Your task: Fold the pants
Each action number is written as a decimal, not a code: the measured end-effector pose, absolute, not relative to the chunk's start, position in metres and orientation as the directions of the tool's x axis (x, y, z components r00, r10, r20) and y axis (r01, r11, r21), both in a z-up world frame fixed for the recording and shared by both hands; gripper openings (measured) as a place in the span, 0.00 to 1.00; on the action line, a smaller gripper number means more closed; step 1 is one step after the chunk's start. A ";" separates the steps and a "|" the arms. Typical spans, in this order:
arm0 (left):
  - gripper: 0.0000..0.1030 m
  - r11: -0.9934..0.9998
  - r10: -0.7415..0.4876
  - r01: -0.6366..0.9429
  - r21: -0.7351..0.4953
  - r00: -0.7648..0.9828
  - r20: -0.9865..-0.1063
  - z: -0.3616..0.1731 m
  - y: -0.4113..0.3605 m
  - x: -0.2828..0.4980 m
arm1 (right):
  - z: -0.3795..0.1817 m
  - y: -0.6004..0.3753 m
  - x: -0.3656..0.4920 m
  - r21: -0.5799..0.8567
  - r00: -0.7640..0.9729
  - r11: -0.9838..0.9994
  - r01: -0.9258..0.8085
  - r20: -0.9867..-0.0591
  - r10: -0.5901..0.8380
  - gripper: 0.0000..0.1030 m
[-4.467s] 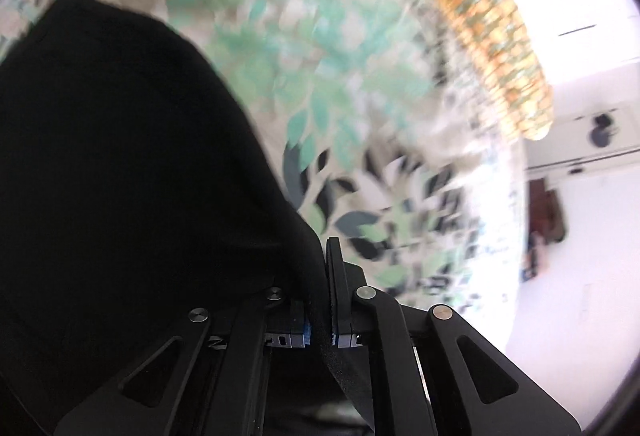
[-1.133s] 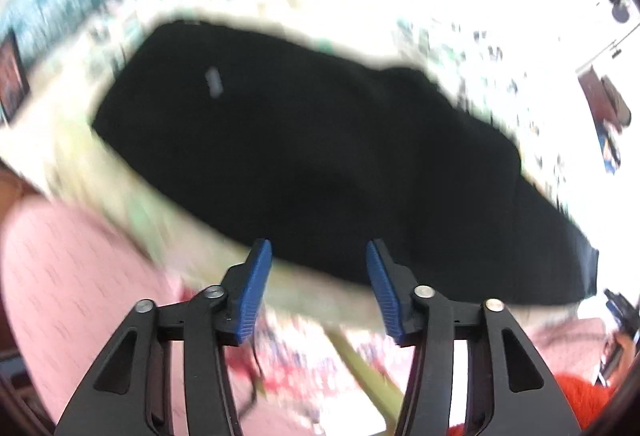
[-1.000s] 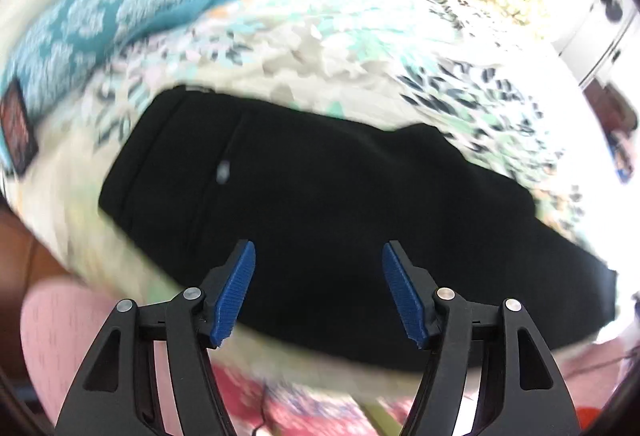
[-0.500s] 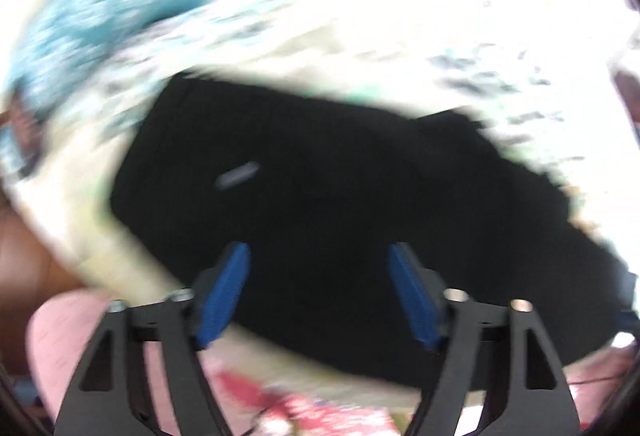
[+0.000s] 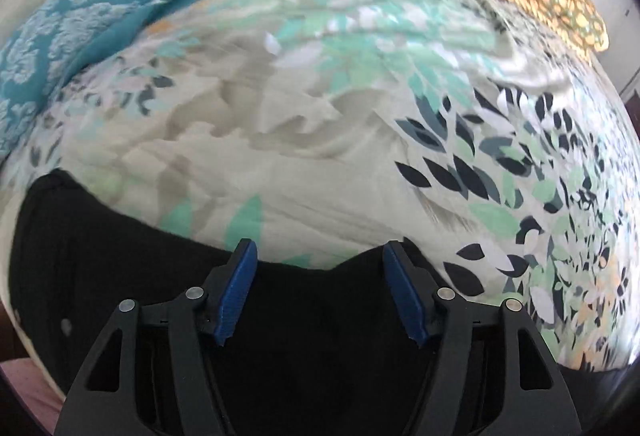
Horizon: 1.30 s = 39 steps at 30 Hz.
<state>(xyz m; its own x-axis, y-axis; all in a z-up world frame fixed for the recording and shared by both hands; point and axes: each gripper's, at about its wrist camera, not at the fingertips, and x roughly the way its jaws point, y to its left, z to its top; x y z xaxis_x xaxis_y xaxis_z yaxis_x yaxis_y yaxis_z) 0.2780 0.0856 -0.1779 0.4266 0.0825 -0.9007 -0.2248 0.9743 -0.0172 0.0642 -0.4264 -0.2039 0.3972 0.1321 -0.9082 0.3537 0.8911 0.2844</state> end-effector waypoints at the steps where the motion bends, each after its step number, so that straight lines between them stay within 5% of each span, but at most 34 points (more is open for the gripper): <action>1: 0.69 0.975 0.095 -0.221 -0.004 0.434 -0.896 -0.174 0.087 0.269 | -0.205 -0.425 0.066 0.283 0.394 0.894 0.348 -0.909 0.134 0.94; 5: 0.70 0.985 0.082 -0.174 0.002 0.450 -0.889 -0.171 0.104 0.234 | -0.206 -0.415 0.071 0.232 0.367 0.918 0.321 -0.924 0.105 0.98; 9: 0.70 0.976 0.197 -0.145 0.161 0.278 -0.940 -0.204 0.127 0.191 | -0.207 -0.415 0.069 0.233 0.370 0.918 0.321 -0.923 0.105 0.98; 13: 0.70 0.958 0.288 -0.074 0.279 0.283 -0.915 -0.197 0.124 0.159 | -0.207 -0.414 0.068 0.232 0.371 0.915 0.329 -0.923 0.101 0.98; 18: 0.71 0.993 0.113 -0.081 0.090 0.356 -0.928 -0.170 0.116 0.148 | -0.207 -0.407 0.070 0.187 0.352 0.930 0.318 -0.934 0.067 0.99; 21: 0.87 0.999 0.031 -0.022 0.024 0.432 -0.901 -0.160 0.089 0.142 | -0.208 -0.405 0.071 0.169 0.345 0.935 0.313 -0.937 0.053 0.99; 27: 0.89 0.986 0.018 0.155 0.063 0.274 -0.961 -0.211 0.042 0.127 | -0.210 -0.402 0.071 0.143 0.334 0.939 0.312 -0.942 0.032 1.00; 39: 0.89 0.977 0.016 0.200 0.071 0.266 -0.964 -0.198 0.046 0.107 | -0.211 -0.396 0.071 0.098 0.313 0.946 0.310 -0.950 -0.003 1.00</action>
